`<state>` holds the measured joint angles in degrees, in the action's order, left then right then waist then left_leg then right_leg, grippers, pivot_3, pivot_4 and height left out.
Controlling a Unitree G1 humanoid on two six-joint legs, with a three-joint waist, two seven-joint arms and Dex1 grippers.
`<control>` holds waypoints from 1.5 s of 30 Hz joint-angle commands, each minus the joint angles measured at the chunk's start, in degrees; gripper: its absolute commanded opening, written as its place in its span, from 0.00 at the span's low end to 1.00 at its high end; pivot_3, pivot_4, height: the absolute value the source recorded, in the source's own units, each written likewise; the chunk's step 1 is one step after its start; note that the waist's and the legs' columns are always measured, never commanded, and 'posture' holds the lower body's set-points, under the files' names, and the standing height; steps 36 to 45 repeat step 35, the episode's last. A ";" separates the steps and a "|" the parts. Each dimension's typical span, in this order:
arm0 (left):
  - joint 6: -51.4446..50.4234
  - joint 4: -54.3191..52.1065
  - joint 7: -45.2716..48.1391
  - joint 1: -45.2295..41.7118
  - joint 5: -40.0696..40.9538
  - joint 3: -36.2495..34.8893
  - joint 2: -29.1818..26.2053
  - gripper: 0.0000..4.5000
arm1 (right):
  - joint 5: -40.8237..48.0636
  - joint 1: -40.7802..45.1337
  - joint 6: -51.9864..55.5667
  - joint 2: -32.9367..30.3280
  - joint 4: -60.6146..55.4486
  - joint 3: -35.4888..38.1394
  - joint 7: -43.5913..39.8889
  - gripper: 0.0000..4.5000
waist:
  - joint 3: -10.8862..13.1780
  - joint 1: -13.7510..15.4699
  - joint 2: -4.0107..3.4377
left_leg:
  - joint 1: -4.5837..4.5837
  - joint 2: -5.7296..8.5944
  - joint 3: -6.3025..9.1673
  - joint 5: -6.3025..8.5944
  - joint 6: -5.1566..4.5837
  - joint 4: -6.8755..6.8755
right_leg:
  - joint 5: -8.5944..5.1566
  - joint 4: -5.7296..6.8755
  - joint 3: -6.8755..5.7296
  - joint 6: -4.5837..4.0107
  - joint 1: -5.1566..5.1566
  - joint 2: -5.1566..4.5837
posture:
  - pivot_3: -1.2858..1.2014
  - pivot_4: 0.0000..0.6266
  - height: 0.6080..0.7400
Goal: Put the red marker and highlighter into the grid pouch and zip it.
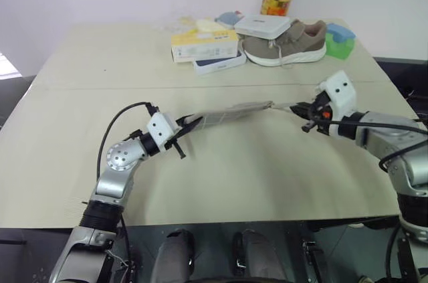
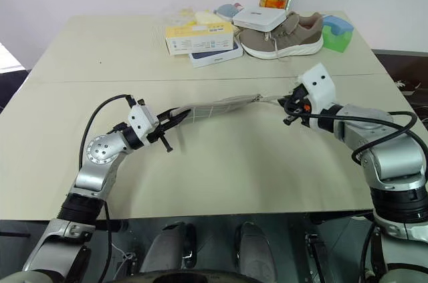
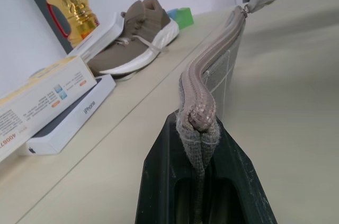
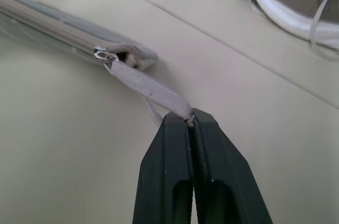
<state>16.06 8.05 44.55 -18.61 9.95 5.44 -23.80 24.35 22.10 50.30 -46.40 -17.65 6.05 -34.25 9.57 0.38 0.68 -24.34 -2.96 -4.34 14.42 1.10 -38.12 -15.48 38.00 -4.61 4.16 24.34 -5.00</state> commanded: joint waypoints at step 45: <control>-33.69 -13.07 -11.68 19.60 11.25 -17.06 -5.31 0.81 | 1.89 -25.41 -19.21 4.39 -0.04 14.12 -8.47 0.92 | -0.01 0.30 0.01 | 0.03 0.00 0.02 0.01 0.00 0.00 | -0.03 -0.02 0.04 0.00 -0.02 -0.01 | 0.52 0.24 0.88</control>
